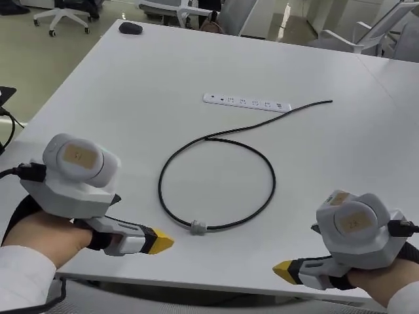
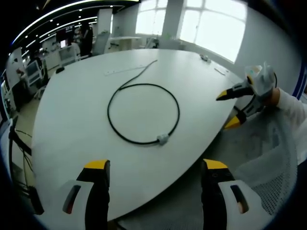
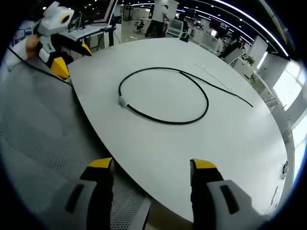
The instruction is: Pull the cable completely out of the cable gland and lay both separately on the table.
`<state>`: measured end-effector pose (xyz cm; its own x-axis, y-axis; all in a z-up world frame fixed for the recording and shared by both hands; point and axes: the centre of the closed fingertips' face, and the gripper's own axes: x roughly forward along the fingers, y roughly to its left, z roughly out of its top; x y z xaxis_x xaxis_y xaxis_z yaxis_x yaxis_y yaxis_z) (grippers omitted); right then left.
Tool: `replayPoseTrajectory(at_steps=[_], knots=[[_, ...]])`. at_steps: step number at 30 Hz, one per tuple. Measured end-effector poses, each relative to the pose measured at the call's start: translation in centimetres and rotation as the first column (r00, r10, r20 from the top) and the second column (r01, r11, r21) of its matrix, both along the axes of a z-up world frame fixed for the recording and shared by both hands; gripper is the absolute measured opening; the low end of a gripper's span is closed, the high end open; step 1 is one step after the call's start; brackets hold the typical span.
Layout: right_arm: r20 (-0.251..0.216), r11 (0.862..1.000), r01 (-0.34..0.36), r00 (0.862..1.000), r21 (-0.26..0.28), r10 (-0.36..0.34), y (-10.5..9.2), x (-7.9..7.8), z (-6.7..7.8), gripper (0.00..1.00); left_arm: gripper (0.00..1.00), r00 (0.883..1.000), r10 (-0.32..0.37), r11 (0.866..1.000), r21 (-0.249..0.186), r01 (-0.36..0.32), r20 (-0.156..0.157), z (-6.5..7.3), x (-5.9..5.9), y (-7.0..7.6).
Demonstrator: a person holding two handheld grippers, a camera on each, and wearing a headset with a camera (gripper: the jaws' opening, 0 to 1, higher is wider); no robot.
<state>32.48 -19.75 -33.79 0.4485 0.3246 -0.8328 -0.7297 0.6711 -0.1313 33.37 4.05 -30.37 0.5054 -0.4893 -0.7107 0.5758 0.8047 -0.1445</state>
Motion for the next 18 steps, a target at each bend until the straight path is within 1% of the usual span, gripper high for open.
replayPoseTrajectory(at_steps=[12, 18], knots=[[0.002, 1.0, 0.001, 1.0, -0.006, -0.001, -0.08, -0.05, 0.01, 0.66, 0.78, 1.0, 0.0, 1.0, -0.006, 0.0, 0.0, 0.01, -0.05, -0.07], [-0.013, 0.999, 0.006, 1.0, 0.032, -0.005, 0.31, -0.05, 0.14, 0.65, 0.77, 1.0, 0.003, 1.0, -0.014, -0.003, 0.003, 0.13, 0.02, -0.06]])
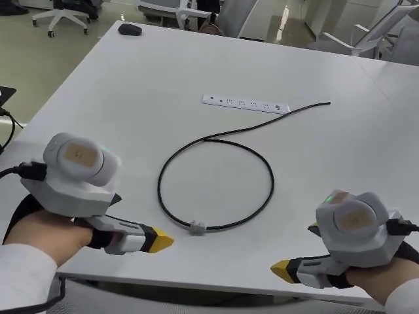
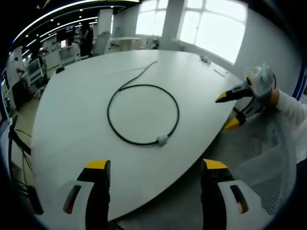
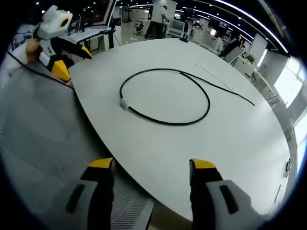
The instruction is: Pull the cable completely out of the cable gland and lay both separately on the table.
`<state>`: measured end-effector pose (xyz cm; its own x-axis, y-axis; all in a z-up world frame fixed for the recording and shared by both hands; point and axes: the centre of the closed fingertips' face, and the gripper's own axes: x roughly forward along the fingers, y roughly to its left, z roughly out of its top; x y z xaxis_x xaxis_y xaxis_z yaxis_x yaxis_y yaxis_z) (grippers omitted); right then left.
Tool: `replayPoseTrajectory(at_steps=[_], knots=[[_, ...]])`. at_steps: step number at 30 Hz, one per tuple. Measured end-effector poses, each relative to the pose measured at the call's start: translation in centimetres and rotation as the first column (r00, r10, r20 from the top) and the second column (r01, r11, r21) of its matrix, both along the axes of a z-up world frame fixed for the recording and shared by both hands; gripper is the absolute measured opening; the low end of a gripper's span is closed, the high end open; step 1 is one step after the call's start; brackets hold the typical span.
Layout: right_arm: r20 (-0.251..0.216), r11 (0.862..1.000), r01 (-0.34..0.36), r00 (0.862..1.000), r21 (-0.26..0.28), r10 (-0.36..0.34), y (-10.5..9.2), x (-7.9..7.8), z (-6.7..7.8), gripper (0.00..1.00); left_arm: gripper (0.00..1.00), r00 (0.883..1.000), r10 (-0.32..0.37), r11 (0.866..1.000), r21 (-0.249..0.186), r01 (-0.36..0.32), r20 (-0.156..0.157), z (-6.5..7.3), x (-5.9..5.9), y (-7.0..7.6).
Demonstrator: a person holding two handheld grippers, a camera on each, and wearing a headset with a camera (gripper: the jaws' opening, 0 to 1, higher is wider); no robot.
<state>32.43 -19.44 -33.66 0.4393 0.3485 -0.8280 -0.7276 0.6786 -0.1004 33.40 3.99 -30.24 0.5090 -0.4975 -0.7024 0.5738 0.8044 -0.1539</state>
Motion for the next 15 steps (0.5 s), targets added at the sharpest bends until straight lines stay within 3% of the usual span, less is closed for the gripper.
replayPoseTrajectory(at_steps=[3, 7, 15], knots=[[0.003, 0.999, -0.026, 1.0, 0.02, 0.025, 0.6, 0.0, 0.3, 0.65, 0.74, 1.0, -0.008, 1.0, -0.008, 0.008, -0.005, 0.0, -0.1, -0.2], [-0.016, 0.989, 0.001, 1.0, 0.148, 0.001, 2.0, 0.3, 1.3, 0.66, 0.75, 1.0, -0.005, 1.0, -0.006, 0.005, -0.005, 0.0, -0.1, -0.1], [0.012, 0.986, -0.048, 0.999, 0.16, 0.046, 2.8, 2.2, 1.8, 0.62, 0.76, 1.0, -0.01, 1.0, -0.005, 0.01, -0.008, 0.0, -0.1, -0.1]])
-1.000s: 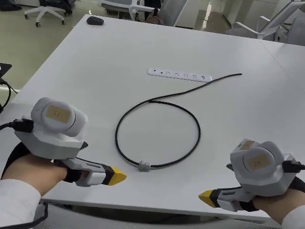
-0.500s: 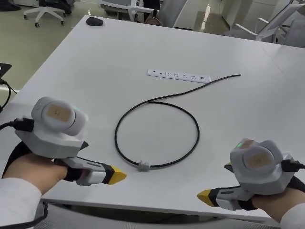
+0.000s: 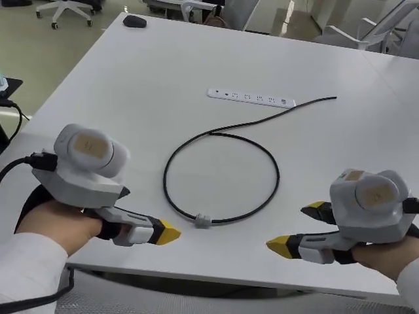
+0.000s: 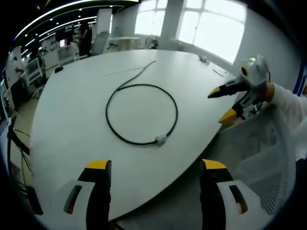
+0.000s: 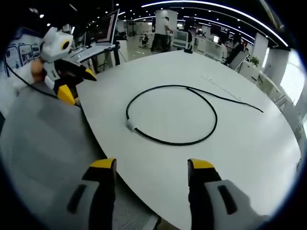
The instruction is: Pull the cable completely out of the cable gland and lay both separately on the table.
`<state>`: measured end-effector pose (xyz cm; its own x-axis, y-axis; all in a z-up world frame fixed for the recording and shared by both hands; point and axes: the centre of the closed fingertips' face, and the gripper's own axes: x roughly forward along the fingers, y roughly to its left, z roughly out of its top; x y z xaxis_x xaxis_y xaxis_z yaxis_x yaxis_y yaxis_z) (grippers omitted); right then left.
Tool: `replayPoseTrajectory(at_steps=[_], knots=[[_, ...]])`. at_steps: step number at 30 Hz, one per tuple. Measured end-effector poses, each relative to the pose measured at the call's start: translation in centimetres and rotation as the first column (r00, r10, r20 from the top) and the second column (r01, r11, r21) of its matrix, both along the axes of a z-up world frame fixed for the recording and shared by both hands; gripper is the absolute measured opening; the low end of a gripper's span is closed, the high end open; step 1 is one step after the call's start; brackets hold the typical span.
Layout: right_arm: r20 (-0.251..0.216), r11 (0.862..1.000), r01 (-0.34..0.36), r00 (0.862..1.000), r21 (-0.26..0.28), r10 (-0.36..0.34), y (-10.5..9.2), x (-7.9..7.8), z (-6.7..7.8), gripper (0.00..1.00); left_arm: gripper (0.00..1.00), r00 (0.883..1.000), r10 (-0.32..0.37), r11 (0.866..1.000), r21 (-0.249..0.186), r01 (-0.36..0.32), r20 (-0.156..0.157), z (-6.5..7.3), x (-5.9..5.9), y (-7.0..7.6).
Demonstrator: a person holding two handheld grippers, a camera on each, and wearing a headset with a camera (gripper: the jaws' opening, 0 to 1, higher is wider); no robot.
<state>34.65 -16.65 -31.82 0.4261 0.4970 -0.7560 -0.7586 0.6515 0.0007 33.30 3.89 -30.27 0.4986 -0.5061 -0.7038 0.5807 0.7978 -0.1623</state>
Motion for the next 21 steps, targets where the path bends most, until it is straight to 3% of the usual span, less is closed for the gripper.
replayPoseTrajectory(at_steps=[4, 8, 15, 18, 21], knots=[[0.0, 0.999, -0.037, 0.999, 0.039, 0.037, 1.4, 1.0, -0.1, 0.61, 0.76, 1.0, 0.0, 1.0, 0.002, 0.0, -0.006, -0.2, 0.0, 0.0], [0.004, 0.989, -0.094, 0.996, 0.111, 0.094, 3.7, 1.8, -0.2, 0.56, 0.75, 1.0, 0.0, 1.0, -0.02, 0.0, 0.003, 0.1, 0.1, -0.2], [-0.009, 0.975, -0.149, 0.988, 0.165, 0.153, 6.1, 3.4, -1.4, 0.54, 0.75, 1.0, 0.004, 1.0, -0.019, -0.004, 0.006, 0.1, 0.2, -0.1], [-0.005, 0.968, -0.201, 0.979, 0.152, 0.205, 7.0, 3.5, -2.2, 0.52, 0.75, 1.0, 0.004, 1.0, -0.017, -0.004, 0.001, 0.0, 0.2, -0.1], [0.034, 0.945, -0.274, 0.962, 0.177, 0.272, 8.3, 3.6, -2.8, 0.52, 0.74, 1.0, 0.002, 1.0, -0.02, -0.002, -0.002, -0.1, 0.1, -0.2]])
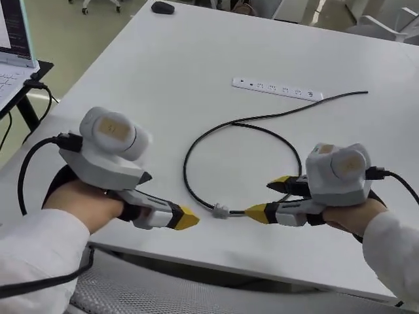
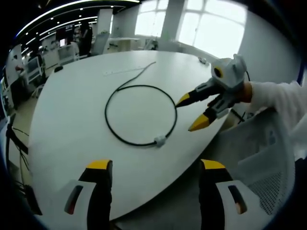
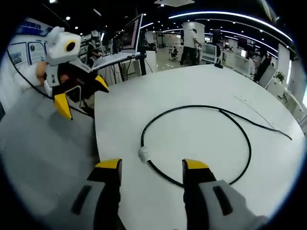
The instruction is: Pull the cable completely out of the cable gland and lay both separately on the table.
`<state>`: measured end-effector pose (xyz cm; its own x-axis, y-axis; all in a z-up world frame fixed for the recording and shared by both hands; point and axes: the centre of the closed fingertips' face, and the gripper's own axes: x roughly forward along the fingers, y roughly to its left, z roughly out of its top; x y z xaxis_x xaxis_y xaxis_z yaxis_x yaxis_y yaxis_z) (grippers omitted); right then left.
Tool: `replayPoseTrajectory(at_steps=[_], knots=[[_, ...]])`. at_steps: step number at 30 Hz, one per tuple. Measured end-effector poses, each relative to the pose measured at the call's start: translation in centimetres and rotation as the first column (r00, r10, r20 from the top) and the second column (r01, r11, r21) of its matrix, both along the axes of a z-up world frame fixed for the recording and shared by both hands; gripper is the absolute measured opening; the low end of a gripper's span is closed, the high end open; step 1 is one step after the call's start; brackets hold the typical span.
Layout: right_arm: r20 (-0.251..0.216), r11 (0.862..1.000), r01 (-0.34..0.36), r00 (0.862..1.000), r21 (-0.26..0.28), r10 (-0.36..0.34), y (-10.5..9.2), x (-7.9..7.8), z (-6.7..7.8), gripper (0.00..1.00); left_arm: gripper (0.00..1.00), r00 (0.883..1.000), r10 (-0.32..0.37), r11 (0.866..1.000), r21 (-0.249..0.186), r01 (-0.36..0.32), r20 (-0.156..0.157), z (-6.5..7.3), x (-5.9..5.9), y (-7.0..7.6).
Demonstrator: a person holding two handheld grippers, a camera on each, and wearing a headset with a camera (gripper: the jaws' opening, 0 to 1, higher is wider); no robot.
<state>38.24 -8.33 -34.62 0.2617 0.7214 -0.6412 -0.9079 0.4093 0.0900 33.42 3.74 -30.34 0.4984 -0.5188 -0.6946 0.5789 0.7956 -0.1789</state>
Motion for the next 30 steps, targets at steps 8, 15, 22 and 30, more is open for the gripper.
replayPoseTrajectory(at_steps=[8, 15, 22, 30], knots=[[0.026, 0.988, -0.129, 0.991, -0.082, 0.132, 1.5, 0.1, -3.0, 0.47, 0.73, 1.0, 0.0, 1.0, -0.006, 0.0, -0.001, 0.0, 0.0, 0.0], [0.027, 0.98, -0.17, 0.984, -0.104, 0.173, 2.6, 0.5, -4.9, 0.39, 0.72, 1.0, 0.003, 1.0, -0.014, -0.003, 0.0, 0.1, 0.1, 0.0], [0.017, 0.972, -0.2, 0.979, -0.123, 0.203, 3.8, 0.4, -6.4, 0.23, 0.72, 1.0, -0.004, 1.0, -0.009, 0.004, -0.005, -0.1, 0.0, -0.2], [0.023, 0.96, -0.251, 0.966, -0.128, 0.256, 4.3, 0.4, -7.2, 0.13, 0.72, 1.0, -0.003, 1.0, -0.016, 0.003, 0.0, 0.0, 0.1, -0.3]])
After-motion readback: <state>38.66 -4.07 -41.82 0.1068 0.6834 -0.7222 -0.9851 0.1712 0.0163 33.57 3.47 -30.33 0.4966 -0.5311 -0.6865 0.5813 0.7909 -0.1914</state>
